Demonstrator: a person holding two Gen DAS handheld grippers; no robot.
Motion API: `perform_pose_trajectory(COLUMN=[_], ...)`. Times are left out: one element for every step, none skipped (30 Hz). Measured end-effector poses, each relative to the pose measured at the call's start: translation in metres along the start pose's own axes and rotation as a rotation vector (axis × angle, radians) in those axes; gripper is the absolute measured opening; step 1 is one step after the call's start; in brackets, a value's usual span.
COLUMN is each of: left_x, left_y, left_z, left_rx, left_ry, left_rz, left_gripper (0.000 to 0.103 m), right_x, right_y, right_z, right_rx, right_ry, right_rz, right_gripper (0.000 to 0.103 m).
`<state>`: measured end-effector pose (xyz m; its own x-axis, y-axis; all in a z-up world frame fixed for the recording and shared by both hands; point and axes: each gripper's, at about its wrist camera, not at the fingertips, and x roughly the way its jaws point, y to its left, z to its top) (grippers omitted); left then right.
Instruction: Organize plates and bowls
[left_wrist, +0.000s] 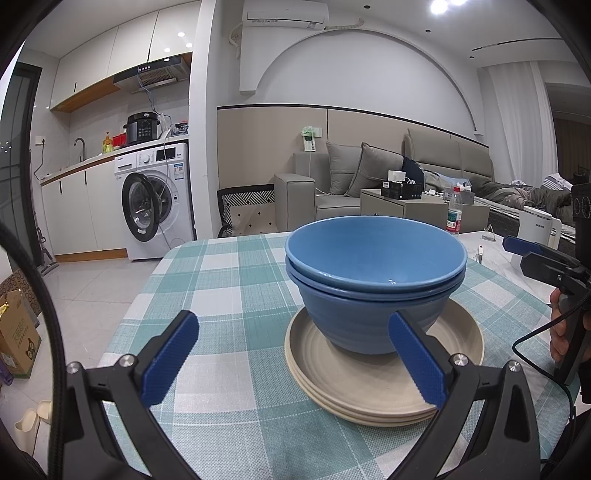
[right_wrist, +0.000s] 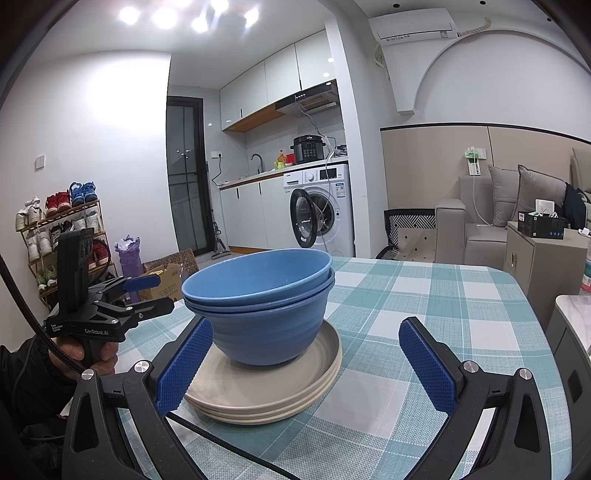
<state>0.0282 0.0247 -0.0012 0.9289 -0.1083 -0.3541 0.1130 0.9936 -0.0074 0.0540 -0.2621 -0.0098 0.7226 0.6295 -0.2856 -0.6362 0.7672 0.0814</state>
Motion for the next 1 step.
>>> perform_pose_trajectory(left_x=[0.0001], left_y=[-0.0003], left_z=[0.0002], left_rx=[0.000], left_ry=[0.001], left_rz=[0.000], left_gripper=[0.103], right_x=[-0.0002], right_y=[-0.0001], right_z=[0.0002], right_rx=[0.001], right_ry=[0.000], right_rz=[0.000], right_gripper=[0.103])
